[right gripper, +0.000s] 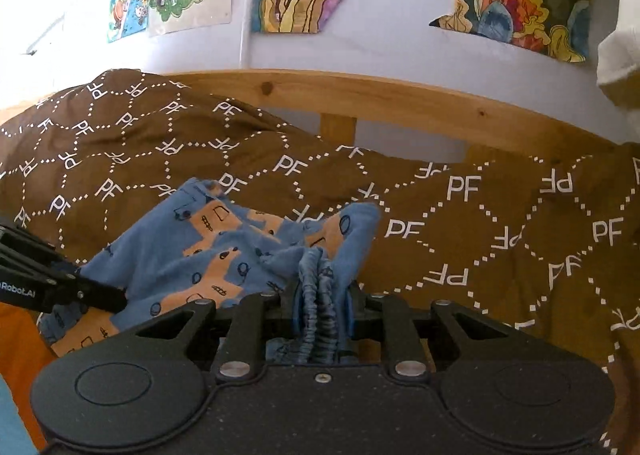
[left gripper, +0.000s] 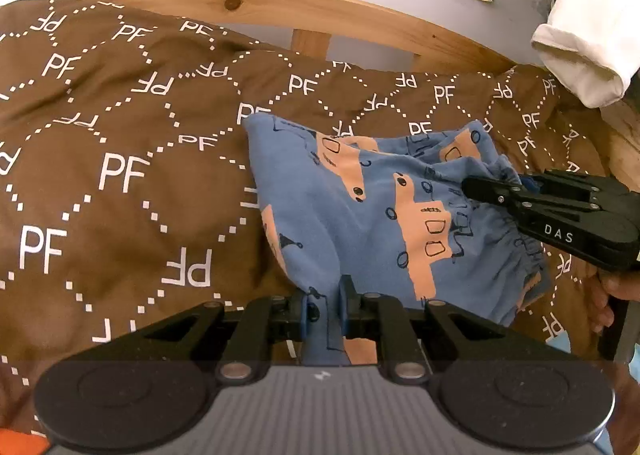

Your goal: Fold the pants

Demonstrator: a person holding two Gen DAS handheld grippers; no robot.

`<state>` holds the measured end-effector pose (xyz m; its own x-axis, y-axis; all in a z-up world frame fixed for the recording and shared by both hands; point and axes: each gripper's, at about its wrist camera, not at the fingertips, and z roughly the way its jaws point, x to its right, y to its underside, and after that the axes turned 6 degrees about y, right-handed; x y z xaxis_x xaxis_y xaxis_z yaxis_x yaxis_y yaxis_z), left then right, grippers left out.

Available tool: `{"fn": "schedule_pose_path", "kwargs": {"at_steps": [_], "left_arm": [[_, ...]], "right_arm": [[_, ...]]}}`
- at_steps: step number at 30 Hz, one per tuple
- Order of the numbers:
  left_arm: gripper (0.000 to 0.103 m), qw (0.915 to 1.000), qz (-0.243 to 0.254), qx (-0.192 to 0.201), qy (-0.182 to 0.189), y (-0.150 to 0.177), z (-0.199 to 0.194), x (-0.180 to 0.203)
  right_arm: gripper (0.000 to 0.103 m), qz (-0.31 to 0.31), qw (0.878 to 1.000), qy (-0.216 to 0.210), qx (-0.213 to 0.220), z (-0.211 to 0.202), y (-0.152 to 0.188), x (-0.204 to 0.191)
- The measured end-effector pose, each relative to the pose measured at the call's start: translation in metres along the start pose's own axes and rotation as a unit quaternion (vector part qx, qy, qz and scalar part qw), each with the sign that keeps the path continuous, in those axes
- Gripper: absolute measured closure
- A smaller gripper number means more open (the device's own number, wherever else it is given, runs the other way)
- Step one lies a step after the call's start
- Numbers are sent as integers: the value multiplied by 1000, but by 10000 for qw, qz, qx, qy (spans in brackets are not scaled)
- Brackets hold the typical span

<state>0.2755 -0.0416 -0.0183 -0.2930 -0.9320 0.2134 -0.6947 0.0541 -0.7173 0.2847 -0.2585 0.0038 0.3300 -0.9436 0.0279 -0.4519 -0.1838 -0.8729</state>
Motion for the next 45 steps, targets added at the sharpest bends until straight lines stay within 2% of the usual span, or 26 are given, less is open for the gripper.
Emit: {"fn": "schedule_pose_path", "kwargs": {"at_steps": [7, 10, 11, 12, 13, 14, 15, 16, 18, 21, 22, 23, 26, 29, 34, 39, 45], "left_arm": [[84, 10000, -53, -25, 21, -1, 1, 0], [79, 9999, -135, -26, 8, -1, -1, -2], [77, 9999, -159, -24, -10, -1, -1, -2], [75, 9998, -177, -25, -32, -1, -1, -3], [73, 9998, -184, -32, -57, -2, -2, -3], [70, 9998, -188, -37, -90, -2, -2, -3], [66, 9997, -188, -36, -138, -2, -3, -2], [54, 9996, -187, -21, -196, -1, -5, -2], [39, 9993, -194, 84, -311, -1, -10, -2], [27, 9987, -214, 174, -421, -2, -16, -2], [19, 9982, -236, 208, -502, -2, -18, -3], [15, 9976, -261, 254, -591, -2, -21, -3], [4, 9956, -325, 397, -784, -4, -27, -3], [1, 9925, -363, 534, -1041, -4, -31, -1], [0, 9890, -278, 706, -1269, 0, -41, 3], [0, 9866, -130, 825, -1404, 2, -50, 12], [0, 9816, 58, 1152, -1520, 12, -69, 32]], "right_arm": [[75, -19, 10000, 70, 7, 1, 0, 0], [66, -36, 9999, 168, -1, 1, 1, 1], [58, -45, 9997, 220, -5, 1, 2, 1], [55, -48, 9996, 274, 2, 0, 2, 1], [47, -50, 9994, 330, 13, 0, 2, 2], [37, -58, 9992, 391, 16, 0, 2, 2], [33, -65, 9989, 464, 18, 0, 3, 2], [27, -70, 9986, 529, 26, -1, 3, 3], [21, -44, 9982, 599, 32, -2, 5, 4], [9, 97, 9973, 721, 79, -7, 9, 7], [5, 146, 9971, 741, 108, -9, 9, 8], [2, 181, 9968, 762, 134, -11, 10, 8], [1, 262, 9953, 902, 228, -17, 10, 7], [1, 321, 9938, 1032, 265, -21, 10, 7], [1, 538, 9894, 1293, 376, -36, 11, 8], [1, 766, 9878, 1246, 534, -58, 14, 4], [1, 850, 9861, 1210, 761, -90, 16, -5]]}}
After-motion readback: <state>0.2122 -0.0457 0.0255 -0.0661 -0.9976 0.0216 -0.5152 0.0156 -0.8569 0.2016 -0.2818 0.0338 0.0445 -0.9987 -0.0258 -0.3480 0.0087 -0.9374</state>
